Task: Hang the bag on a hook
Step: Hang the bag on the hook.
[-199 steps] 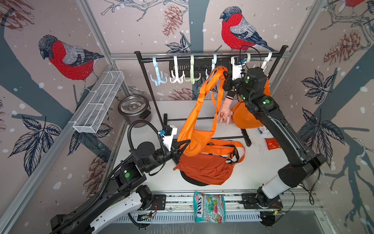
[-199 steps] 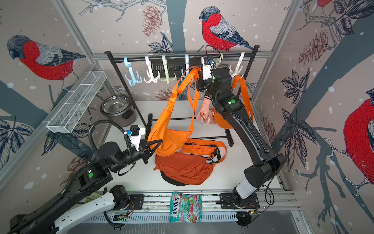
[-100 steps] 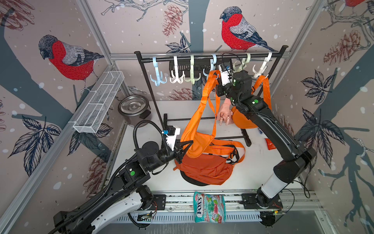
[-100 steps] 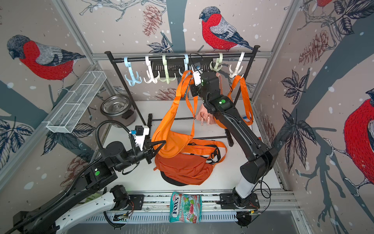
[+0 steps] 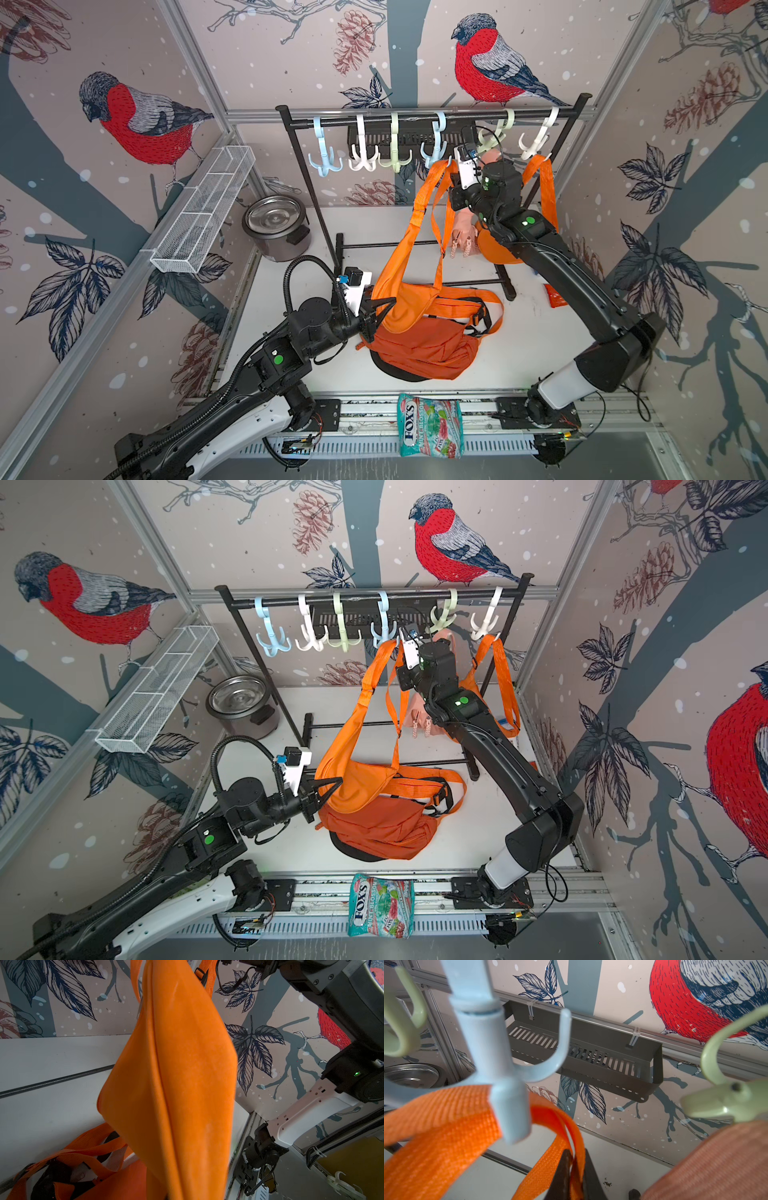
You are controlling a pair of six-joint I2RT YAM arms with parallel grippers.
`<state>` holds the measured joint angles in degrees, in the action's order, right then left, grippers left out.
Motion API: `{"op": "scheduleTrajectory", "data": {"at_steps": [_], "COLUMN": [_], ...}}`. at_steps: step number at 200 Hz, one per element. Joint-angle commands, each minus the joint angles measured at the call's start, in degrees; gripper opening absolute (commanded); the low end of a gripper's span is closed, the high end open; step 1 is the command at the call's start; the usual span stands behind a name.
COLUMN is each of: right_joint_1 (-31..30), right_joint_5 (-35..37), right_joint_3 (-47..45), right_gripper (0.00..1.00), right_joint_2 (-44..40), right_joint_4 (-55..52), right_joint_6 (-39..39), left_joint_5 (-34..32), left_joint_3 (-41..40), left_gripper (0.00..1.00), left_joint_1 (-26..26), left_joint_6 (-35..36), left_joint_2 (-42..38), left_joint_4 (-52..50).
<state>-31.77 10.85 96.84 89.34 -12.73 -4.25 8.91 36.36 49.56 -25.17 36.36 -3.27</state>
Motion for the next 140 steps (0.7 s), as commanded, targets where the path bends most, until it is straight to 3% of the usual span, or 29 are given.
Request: {"op": "scheduleTrajectory", "data": {"at_steps": [1,31,44,61,74,106,140], "right_joint_1": [0.22,0.39,0.57,0.73,0.74,0.66,-0.86], "right_joint_5": [-0.15,1.40,1.69,1.80,1.80,0.64,-0.15], "right_joint_3": [-2.09,-5.34,-6.74,-8.20,-9.64,-13.21,-17.74], "right_gripper": [0.20,0.27,0.28,0.29,0.29,0.32,0.48], "right_joint_2": [-1.66,-3.43,-4.27,-5.33,-6.30,-9.13,-12.35], "right_joint_4": [3.74,4.78,5.30,5.55,6.04,7.48,9.15], "right_joint_6": [1.26,2.12,2.53,2.84,3.10,3.80,3.34], "left_joint_5": [0.57,0.74,0.61,0.41,-0.01,-1.40,-2.62], "left_joint_3": [-0.98,-1.55,-1.56,-1.64,-1.77,-2.33,-2.70], "left_gripper": [0.00,0.00,0.19,0.52,0.64,0.71,0.72], "left_joint_1": [-0.08,-0.07,-0.08,-0.08,-0.08,-0.08,-0.08], "left_joint_6": [-1.07,-1.26,-1.28,-1.35,-1.34,-1.51,-1.59], "left_joint_2": [-0.32,1.06,1.77,2.31,2.37,1.62,0.93], "left_joint_4": [4.23,4.24,4.38,4.37,4.41,4.49,4.54]}}
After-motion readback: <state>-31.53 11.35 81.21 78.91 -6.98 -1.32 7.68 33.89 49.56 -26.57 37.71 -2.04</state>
